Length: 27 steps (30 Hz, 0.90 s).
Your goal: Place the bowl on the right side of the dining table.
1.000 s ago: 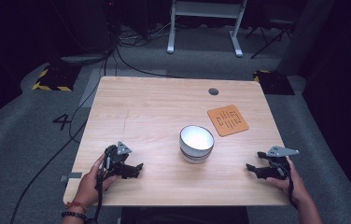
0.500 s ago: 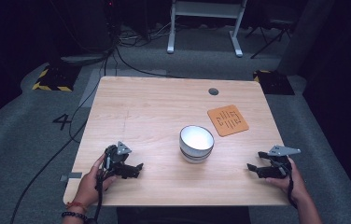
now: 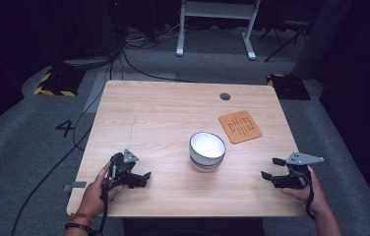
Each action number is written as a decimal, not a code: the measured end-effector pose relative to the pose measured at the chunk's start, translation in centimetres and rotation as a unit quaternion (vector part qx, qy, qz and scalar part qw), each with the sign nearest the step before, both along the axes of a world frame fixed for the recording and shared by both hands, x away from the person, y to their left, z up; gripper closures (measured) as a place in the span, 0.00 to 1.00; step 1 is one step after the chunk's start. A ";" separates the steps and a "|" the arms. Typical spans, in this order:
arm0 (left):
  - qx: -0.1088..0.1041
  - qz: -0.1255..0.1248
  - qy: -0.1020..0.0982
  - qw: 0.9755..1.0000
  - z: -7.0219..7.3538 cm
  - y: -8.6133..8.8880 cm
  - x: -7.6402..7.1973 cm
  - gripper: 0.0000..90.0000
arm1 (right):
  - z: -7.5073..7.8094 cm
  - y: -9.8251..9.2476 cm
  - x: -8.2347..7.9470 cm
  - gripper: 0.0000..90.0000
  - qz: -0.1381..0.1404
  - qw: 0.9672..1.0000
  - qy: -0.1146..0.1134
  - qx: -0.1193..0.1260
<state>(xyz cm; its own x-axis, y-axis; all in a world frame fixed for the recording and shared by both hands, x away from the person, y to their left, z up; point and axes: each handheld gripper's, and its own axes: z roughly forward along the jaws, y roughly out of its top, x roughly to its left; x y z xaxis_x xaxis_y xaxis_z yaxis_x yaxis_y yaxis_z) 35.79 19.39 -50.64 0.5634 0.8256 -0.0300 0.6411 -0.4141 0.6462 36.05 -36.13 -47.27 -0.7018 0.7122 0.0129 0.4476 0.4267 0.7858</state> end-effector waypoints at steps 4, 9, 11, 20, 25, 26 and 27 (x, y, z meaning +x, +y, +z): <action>0.000 0.000 0.000 1.000 0.0 0.0 0.0 0.00 | 0.7 0.4 -0.4 0.24 0.005 1.000 -0.009 -0.005; 0.001 -0.002 0.001 1.000 0.0 0.0 0.0 0.00 | 1.5 1.0 -0.7 0.25 0.018 1.000 -0.021 -0.002; -0.001 0.001 0.000 1.000 0.0 0.0 0.0 0.00 | 1.6 1.2 -0.8 0.24 0.021 1.000 -0.022 0.000; -0.001 0.001 0.000 1.000 0.0 0.0 0.0 0.00 | 2.2 2.1 -1.0 0.24 0.037 0.999 -0.027 -0.006; -0.001 0.001 0.000 1.000 0.0 0.0 0.0 0.00 | 2.7 3.1 -0.9 0.25 0.052 0.998 -0.034 -0.006; -0.001 0.001 0.000 1.000 0.0 0.0 0.0 0.00 | 2.8 3.3 -0.9 0.25 0.051 0.998 -0.035 -0.006; 0.001 -0.002 0.001 1.000 0.0 0.0 0.0 0.00 | 2.9 3.5 -0.8 0.25 0.056 0.998 -0.037 -0.010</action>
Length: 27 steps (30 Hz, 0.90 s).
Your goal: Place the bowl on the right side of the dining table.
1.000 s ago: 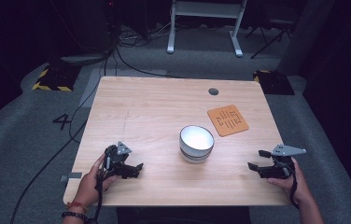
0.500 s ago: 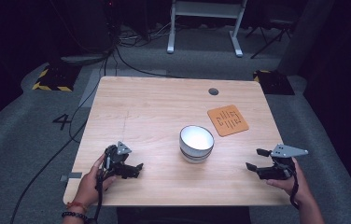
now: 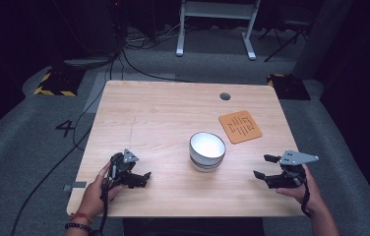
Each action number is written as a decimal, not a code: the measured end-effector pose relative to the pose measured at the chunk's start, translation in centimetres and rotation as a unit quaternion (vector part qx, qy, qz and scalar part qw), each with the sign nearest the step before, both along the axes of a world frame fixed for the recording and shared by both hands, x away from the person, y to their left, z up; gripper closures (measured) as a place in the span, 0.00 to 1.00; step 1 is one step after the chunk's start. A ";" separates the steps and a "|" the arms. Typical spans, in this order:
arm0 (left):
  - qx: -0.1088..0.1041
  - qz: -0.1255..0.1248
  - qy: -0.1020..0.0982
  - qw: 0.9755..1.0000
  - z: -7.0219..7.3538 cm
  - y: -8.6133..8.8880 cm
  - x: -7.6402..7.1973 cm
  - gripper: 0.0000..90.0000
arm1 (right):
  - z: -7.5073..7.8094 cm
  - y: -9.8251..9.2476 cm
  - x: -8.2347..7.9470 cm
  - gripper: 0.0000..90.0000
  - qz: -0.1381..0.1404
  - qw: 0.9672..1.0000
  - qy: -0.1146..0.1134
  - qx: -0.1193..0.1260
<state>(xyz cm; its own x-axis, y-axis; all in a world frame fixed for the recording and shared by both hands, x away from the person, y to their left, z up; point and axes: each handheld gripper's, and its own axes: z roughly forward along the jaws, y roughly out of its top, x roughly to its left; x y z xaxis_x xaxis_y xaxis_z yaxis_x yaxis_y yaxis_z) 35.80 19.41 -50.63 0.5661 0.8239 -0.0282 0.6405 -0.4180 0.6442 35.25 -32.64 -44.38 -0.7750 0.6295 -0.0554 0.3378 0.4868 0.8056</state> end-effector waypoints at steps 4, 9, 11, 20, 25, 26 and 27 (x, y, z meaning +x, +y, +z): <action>-0.002 0.002 -0.001 1.000 0.0 0.0 0.0 0.00 | 0.3 0.7 0.2 0.25 0.006 1.000 -0.004 -0.002; -0.002 0.002 -0.001 1.000 0.0 0.0 0.0 0.00 | 0.6 1.8 0.5 0.25 0.021 1.000 -0.008 -0.010; -0.002 0.002 -0.001 1.000 0.0 0.0 0.0 0.00 | 0.6 2.1 0.5 0.25 0.022 1.000 -0.006 -0.008; 0.000 0.000 0.000 1.000 0.0 0.0 0.0 0.00 | 1.2 4.0 1.3 0.25 0.047 0.999 -0.010 -0.012; -0.001 0.002 -0.001 1.000 0.0 0.0 0.0 0.00 | 1.7 4.6 1.5 0.25 0.053 0.998 -0.010 -0.010; -0.001 0.002 0.000 1.000 0.0 0.0 0.0 0.00 | 1.8 4.7 1.5 0.25 0.058 0.998 -0.012 -0.010; -0.002 0.002 -0.001 1.000 0.0 0.0 0.0 0.00 | 1.9 4.8 1.6 0.25 0.057 0.998 -0.013 -0.013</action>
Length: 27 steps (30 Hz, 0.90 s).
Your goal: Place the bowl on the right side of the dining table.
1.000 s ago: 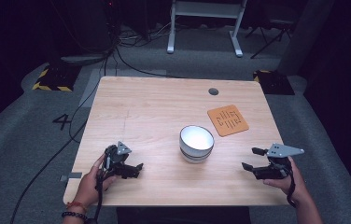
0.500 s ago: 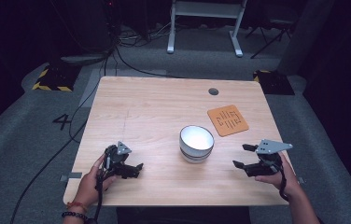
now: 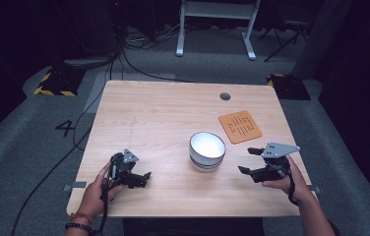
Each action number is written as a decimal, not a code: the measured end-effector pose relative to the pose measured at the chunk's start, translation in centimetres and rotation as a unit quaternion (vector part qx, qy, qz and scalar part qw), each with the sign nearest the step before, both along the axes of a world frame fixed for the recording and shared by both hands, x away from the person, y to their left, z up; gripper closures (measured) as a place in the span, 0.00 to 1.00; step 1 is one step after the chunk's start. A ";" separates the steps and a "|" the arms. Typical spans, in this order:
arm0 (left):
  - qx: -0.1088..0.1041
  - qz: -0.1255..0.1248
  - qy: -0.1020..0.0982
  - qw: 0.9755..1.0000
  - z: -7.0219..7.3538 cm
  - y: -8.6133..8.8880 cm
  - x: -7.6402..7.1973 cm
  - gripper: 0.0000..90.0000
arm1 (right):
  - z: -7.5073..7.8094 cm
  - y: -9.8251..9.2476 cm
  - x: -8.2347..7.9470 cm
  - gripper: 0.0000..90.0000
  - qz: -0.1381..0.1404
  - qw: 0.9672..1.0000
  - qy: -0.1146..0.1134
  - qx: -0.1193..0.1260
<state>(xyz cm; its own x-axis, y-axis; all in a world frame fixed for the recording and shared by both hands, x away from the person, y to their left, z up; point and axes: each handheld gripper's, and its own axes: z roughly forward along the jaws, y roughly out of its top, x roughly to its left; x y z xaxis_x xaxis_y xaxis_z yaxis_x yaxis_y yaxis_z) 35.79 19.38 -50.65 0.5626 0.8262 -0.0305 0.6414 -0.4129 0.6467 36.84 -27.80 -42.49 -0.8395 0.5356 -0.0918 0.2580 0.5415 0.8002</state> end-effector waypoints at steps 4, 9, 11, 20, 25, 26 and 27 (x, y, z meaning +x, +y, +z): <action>0.001 0.000 0.000 1.000 0.0 0.0 0.0 0.00 | 0.3 0.5 0.3 0.25 0.006 1.000 -0.002 -0.002; 0.000 0.000 0.000 1.000 0.0 0.0 0.0 0.00 | 0.6 1.0 0.5 0.26 0.012 1.000 -0.004 -0.005; 0.000 0.000 0.000 1.000 0.0 0.0 0.0 0.00 | 0.7 1.2 0.6 0.26 0.013 1.000 -0.003 -0.006; 0.000 0.000 0.000 1.000 0.0 0.0 0.0 0.00 | 0.9 2.0 1.0 0.26 0.022 1.000 -0.002 -0.001; 0.001 -0.001 0.000 1.000 0.0 0.0 0.0 0.00 | 1.0 2.7 1.2 0.26 0.028 0.999 0.002 -0.015; 0.000 0.000 0.000 1.000 0.0 0.0 0.0 0.00 | 1.0 2.9 1.2 0.26 0.025 1.000 0.005 -0.013; 0.002 -0.002 0.000 1.000 0.0 0.0 0.0 0.00 | 1.0 2.9 1.3 0.26 0.029 0.999 0.004 -0.013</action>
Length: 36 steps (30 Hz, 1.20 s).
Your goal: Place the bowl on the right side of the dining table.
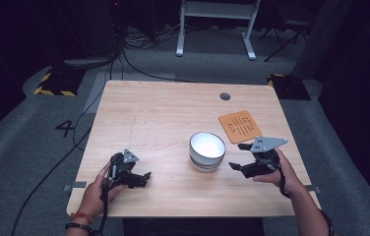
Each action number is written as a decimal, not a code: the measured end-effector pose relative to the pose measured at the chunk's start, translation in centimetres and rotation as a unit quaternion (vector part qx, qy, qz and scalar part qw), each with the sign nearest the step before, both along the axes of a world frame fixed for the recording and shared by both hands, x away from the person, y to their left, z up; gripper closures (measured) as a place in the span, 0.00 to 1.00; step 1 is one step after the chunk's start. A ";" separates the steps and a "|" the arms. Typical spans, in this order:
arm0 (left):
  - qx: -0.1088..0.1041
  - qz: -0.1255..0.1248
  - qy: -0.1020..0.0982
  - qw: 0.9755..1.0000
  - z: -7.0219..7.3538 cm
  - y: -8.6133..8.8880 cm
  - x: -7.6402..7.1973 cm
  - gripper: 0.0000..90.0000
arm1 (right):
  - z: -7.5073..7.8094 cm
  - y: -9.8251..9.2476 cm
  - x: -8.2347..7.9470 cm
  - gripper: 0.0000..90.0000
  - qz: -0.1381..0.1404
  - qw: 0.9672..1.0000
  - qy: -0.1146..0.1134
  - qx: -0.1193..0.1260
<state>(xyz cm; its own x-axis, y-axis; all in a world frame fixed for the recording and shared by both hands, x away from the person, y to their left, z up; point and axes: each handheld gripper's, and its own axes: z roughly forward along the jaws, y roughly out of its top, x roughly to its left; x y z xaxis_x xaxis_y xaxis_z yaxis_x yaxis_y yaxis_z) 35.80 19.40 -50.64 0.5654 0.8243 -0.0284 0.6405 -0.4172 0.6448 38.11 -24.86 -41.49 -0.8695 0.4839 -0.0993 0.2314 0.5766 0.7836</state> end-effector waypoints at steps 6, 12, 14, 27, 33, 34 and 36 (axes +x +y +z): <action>-0.001 0.001 0.000 1.000 0.0 0.0 0.0 0.00 | 0.3 0.5 0.0 0.26 0.006 1.000 -0.001 -0.003; -0.001 0.001 0.000 1.000 0.0 0.0 0.0 0.00 | 0.7 1.2 0.1 0.26 0.016 1.000 -0.003 0.002; 0.000 0.000 0.000 1.000 0.0 0.0 0.0 0.00 | 0.8 1.4 0.0 0.26 0.018 1.000 -0.005 -0.001; -0.002 0.002 0.000 1.000 0.0 0.0 0.0 0.00 | 1.6 2.7 -0.1 0.26 0.037 0.999 -0.009 0.001; -0.001 0.001 0.000 1.000 0.0 0.0 0.0 0.00 | 1.8 3.3 -0.2 0.26 0.046 0.999 -0.006 0.005; -0.001 0.001 0.000 1.000 0.0 0.0 0.0 0.00 | 1.8 3.4 -0.1 0.26 0.049 0.999 -0.007 0.004; 0.000 -0.001 0.000 1.000 0.0 0.0 0.0 0.00 | 1.8 3.6 -0.1 0.26 0.051 0.999 -0.008 0.003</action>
<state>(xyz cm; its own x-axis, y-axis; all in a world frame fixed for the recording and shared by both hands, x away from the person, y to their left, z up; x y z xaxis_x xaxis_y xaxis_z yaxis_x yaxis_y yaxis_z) 35.80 19.41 -50.63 0.5663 0.8237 -0.0283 0.6405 -0.4181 0.6442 38.01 -21.27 -39.70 -0.9125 0.3937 -0.1110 0.1593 0.5920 0.7900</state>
